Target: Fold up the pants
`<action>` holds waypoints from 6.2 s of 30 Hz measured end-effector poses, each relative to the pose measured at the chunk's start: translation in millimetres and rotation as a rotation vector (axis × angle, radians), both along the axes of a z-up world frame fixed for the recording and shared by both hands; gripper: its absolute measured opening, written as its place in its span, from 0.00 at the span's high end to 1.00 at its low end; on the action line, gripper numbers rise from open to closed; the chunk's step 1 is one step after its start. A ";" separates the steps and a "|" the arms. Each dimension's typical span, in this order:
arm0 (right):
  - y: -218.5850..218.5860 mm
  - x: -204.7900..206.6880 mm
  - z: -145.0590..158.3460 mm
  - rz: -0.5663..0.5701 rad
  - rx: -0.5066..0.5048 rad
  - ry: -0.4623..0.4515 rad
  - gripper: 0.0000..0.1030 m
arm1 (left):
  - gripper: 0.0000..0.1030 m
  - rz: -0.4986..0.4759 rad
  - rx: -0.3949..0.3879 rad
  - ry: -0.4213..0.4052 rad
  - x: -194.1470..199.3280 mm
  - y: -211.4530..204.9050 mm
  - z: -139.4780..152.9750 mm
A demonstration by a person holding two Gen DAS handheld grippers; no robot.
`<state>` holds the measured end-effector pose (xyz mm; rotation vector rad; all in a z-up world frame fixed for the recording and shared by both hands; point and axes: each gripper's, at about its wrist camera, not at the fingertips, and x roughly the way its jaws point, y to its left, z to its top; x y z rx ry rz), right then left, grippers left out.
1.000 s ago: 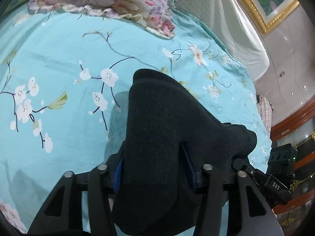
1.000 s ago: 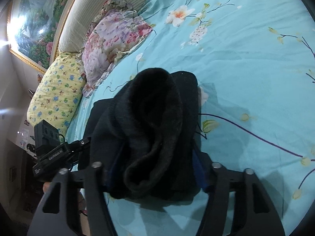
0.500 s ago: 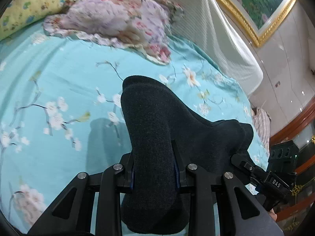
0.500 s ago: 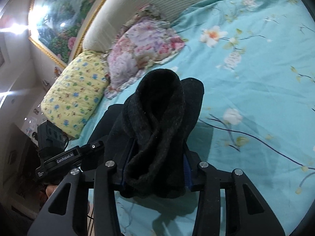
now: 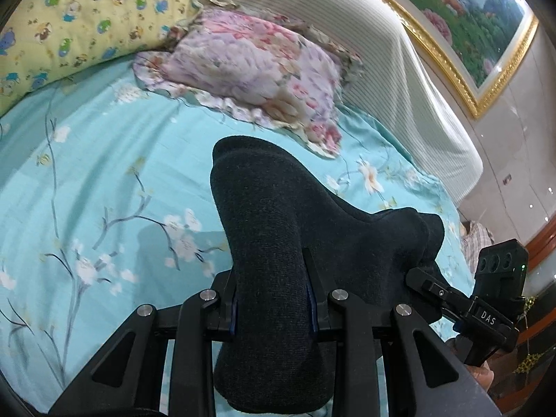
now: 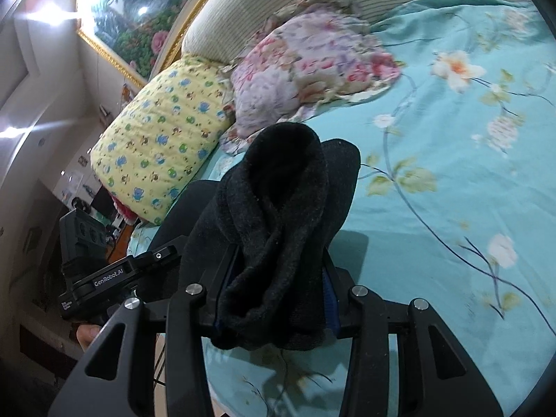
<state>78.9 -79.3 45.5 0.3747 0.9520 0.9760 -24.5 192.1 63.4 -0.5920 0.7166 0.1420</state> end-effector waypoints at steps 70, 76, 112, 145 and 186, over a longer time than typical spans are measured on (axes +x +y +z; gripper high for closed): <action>73.2 41.6 -32.2 0.050 -0.152 -0.062 0.15 | 0.24 0.155 0.072 0.081 -3.2 55.8 -38.1; 71.2 29.0 -27.7 0.062 -0.185 -0.113 0.15 | 0.22 0.150 0.145 0.065 -14.2 43.6 -31.2; 78.5 -44.7 -28.0 0.142 -0.335 -0.423 0.05 | 0.19 0.115 0.446 0.160 -36.8 -23.3 -48.2; 89.9 -44.3 -42.0 0.115 -0.294 -0.486 0.04 | 0.16 0.106 0.482 0.193 -21.6 -27.9 -70.0; 95.9 -47.2 -40.0 0.118 -0.283 -0.507 0.04 | 0.16 0.113 0.473 0.160 -20.1 -25.3 -65.5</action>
